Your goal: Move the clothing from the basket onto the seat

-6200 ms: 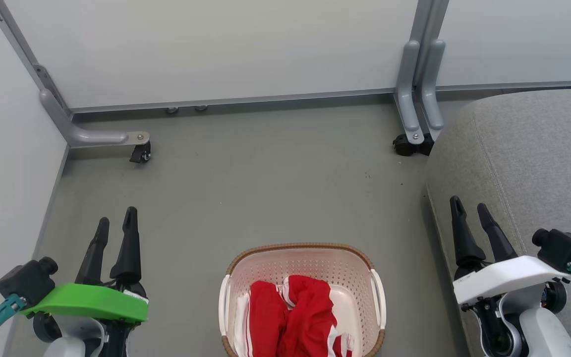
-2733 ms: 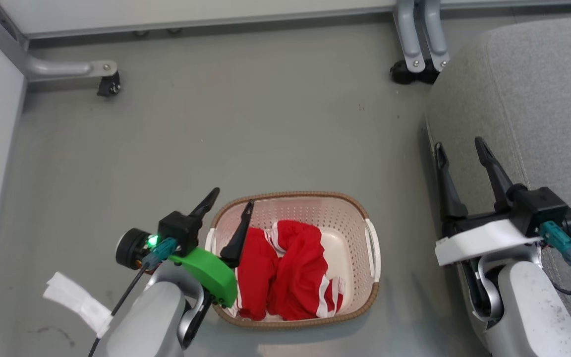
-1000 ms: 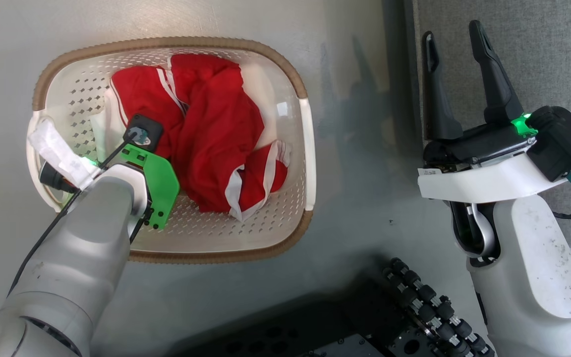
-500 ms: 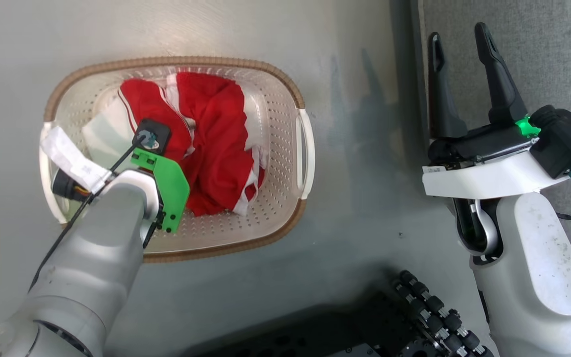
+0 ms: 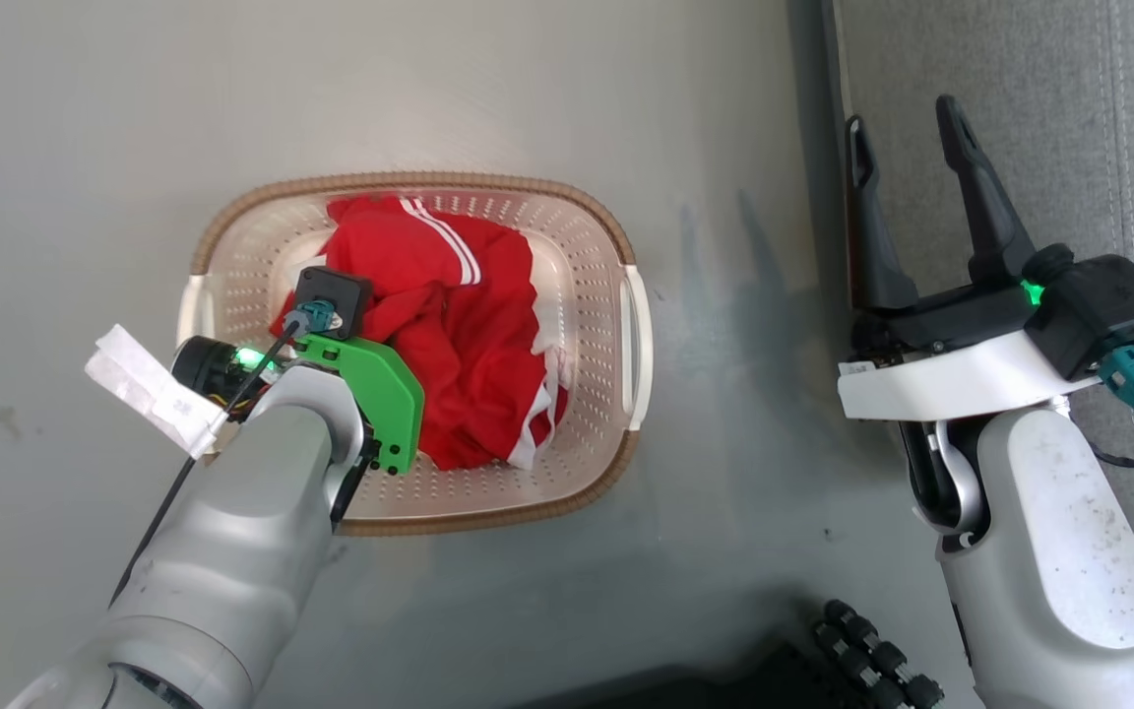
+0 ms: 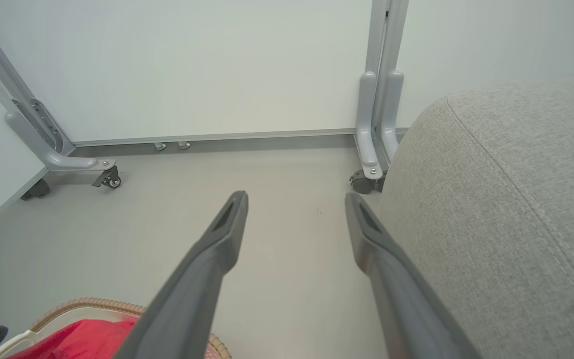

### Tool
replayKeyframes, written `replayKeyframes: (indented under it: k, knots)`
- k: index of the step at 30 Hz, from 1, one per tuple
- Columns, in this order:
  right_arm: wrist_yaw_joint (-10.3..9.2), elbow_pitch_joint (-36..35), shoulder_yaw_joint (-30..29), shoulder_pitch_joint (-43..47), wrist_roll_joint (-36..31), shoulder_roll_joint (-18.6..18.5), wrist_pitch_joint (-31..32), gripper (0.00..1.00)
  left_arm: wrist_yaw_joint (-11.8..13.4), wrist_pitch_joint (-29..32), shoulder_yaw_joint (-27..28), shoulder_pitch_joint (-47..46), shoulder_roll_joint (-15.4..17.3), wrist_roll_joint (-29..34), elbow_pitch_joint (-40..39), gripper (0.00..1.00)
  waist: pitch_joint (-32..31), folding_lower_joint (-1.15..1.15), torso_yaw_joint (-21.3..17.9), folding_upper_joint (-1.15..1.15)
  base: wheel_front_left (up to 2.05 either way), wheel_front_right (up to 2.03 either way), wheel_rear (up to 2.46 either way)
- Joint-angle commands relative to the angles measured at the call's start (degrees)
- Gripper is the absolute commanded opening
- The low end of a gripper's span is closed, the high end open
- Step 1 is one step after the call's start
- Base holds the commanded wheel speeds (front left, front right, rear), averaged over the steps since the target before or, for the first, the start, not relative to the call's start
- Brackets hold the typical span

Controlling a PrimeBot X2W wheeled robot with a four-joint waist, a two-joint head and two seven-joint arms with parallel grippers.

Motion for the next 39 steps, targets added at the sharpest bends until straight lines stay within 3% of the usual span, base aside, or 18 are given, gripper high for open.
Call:
replayKeyframes:
  k: [1,7,14,20,30,39]
  knots:
    - [-0.02,0.32,-0.13,0.97,-0.79,-0.05,-0.17,1.0,-0.37,-1.15,0.01,1.04,-0.28,-0.1,-0.5,0.0,-4.64,0.0,2.92,0.0,0.0,0.0,0.0]
    - [-0.02,1.51,-0.29,3.38,-2.89,-0.08,-0.15,1.0,-0.41,-3.56,1.5,2.77,0.12,0.06,-5.37,0.0,-10.09,0.0,5.69,0.0,0.0,0.0,0.0]
    - [-0.02,1.42,-1.04,6.04,-4.15,-0.08,1.16,1.0,2.64,-3.51,10.2,9.45,5.13,4.27,-25.16,0.0,-15.53,0.0,8.34,0.0,0.0,0.0,0.0]
    - [-0.02,0.88,-1.39,8.17,-4.46,-0.08,2.79,1.0,3.29,-3.52,18.57,16.89,7.39,8.93,-39.32,0.0,-19.57,0.0,9.81,0.0,0.0,0.0,0.0]
    - [-0.02,0.34,-1.51,12.47,-3.87,-0.08,5.07,1.0,-0.64,-3.53,27.93,25.53,6.94,14.41,-54.78,0.0,-26.58,0.0,11.04,0.0,0.0,0.0,0.0]
    - [-0.02,-0.08,-0.58,16.79,-2.89,-0.07,6.63,1.0,-2.37,-3.54,29.4,30.76,8.14,15.2,-62.67,0.0,-32.81,0.0,10.79,0.0,0.0,0.0,0.0]
